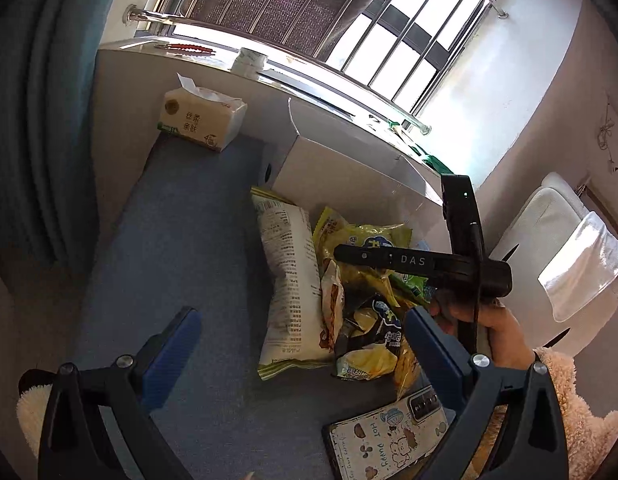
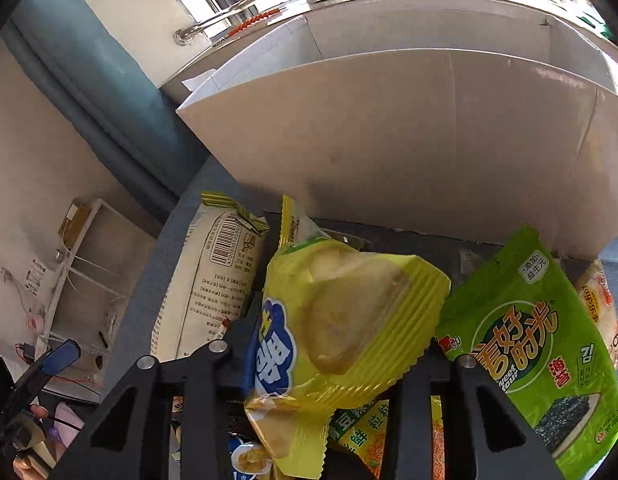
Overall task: Organize snacks
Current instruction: 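Grasp the yellow chip bag with the right tool while the left tool grasps the long cream bag, then lower both held bags into the white box and release them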
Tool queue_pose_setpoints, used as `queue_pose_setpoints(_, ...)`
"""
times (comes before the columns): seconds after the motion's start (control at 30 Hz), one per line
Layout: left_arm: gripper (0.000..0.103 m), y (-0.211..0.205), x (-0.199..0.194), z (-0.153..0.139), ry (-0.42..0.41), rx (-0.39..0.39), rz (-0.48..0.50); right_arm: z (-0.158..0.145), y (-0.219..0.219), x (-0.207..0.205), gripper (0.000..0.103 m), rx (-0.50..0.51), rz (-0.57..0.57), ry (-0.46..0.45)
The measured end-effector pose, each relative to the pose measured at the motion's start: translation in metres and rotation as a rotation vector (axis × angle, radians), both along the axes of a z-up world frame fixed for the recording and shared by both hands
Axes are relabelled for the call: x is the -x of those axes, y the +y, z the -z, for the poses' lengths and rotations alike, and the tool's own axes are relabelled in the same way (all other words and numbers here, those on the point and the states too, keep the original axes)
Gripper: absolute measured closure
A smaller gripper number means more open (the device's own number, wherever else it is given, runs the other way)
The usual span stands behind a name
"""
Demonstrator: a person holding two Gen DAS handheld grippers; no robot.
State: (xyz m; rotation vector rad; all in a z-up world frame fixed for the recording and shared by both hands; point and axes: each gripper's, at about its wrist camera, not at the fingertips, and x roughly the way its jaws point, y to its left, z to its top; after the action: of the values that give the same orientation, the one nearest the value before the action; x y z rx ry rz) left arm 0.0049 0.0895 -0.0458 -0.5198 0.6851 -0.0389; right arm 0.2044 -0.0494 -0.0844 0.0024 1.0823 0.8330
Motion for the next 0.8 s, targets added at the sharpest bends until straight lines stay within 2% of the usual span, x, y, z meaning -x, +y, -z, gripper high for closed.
queue_pose_setpoints(0.2, 0.000, 0.007, -0.010, 0.006, 0.024, 0.025, -0.003, -0.035, -0.023, 0.010, 0.066, -0.074, 0.060, -0.128)
queue_pose_setpoints(0.37, 0.000, 0.011, -0.036, 0.004, 0.059, -0.004, 0.015, -0.082, -0.058, 0.027, 0.066, -0.157, 0.126, -0.255)
queue_pose_setpoints(0.5, 0.000, 0.008, -0.075, 0.006, 0.133, -0.055, 0.035, -0.105, -0.088, 0.052, 0.066, -0.212, 0.143, -0.307)
queue_pose_setpoints(0.6, 0.000, 0.001, -0.113, 0.016, 0.213, -0.129, 0.057, -0.110, -0.107, 0.074, 0.066, -0.252, 0.150, -0.334)
queue_pose_setpoints(0.73, 0.001, 0.003, -0.148, 0.038, 0.311, -0.104, 0.049, -0.102, -0.125, 0.095, 0.066, -0.270, 0.184, -0.325)
queue_pose_setpoints(0.8, 0.005, 0.000, -0.159, 0.049, 0.351, -0.115, 0.063, -0.095, -0.136, 0.103, 0.066, -0.275, 0.208, -0.315)
